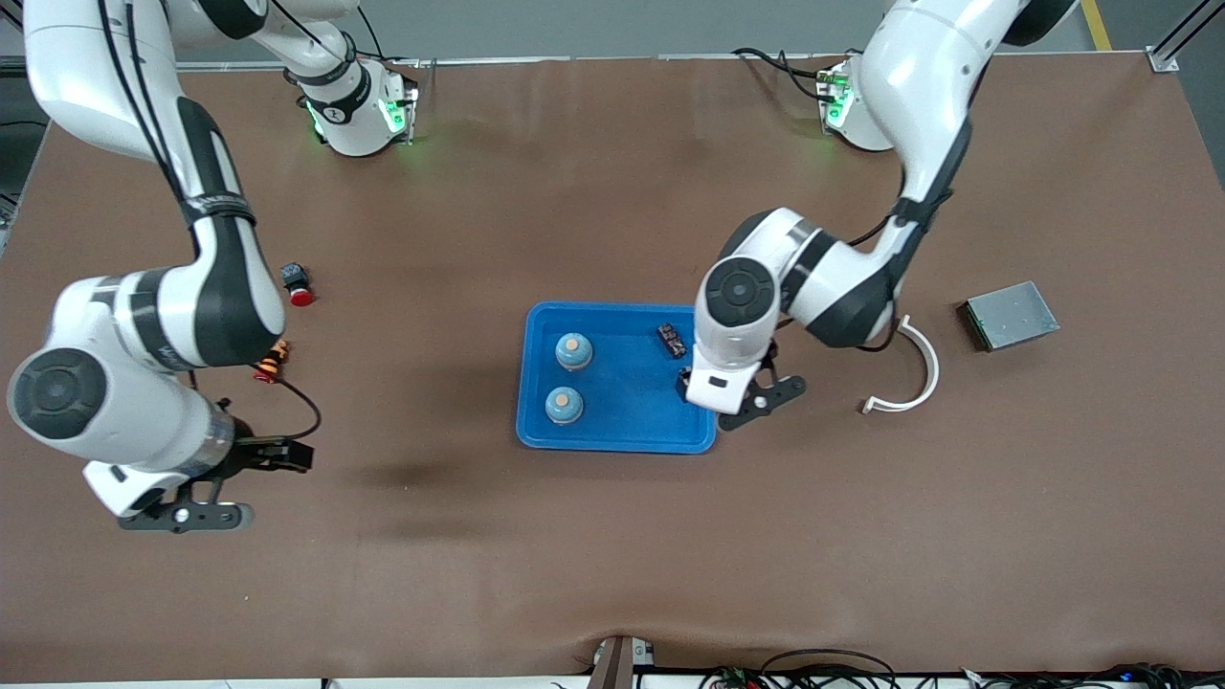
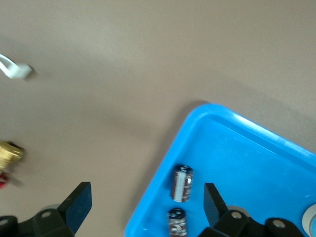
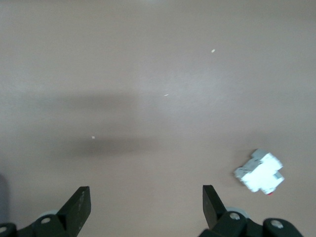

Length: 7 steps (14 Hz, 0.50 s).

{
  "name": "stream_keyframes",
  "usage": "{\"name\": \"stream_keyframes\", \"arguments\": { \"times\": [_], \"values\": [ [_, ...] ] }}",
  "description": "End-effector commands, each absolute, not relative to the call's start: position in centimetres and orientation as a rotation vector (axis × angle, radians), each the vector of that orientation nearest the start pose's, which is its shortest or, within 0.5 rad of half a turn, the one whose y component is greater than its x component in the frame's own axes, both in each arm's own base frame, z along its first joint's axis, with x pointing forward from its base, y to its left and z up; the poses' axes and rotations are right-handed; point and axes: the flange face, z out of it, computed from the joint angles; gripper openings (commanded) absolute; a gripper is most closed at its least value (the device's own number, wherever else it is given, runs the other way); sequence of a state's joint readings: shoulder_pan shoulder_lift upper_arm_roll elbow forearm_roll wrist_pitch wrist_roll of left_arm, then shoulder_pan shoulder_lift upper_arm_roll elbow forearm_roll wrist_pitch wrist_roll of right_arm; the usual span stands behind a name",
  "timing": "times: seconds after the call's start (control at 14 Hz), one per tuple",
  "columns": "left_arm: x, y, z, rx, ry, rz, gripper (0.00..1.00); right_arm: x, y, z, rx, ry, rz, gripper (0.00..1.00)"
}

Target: Place electrolytic capacitor and blue bell in tray

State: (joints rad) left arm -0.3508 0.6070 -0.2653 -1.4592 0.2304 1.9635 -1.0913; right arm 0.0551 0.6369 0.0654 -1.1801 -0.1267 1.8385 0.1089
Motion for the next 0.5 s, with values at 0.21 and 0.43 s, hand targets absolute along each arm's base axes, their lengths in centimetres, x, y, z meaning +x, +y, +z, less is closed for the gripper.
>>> {"name": "stream_keyframes", "arguments": {
  "times": [0.21,0.43],
  "values": [
    [62.1,-26.2,39.5,-3.020,-0.399,0.162,1.00,70.9,1.1,49.8,-3.207,-0.115,-0.068,1.00],
    [63.6,-19.0,41.1,-3.054,-0.316,0.204,1.00,68.4,1.1,53.8,-3.166,-0.071,-0.011,1.00]
  ]
}}
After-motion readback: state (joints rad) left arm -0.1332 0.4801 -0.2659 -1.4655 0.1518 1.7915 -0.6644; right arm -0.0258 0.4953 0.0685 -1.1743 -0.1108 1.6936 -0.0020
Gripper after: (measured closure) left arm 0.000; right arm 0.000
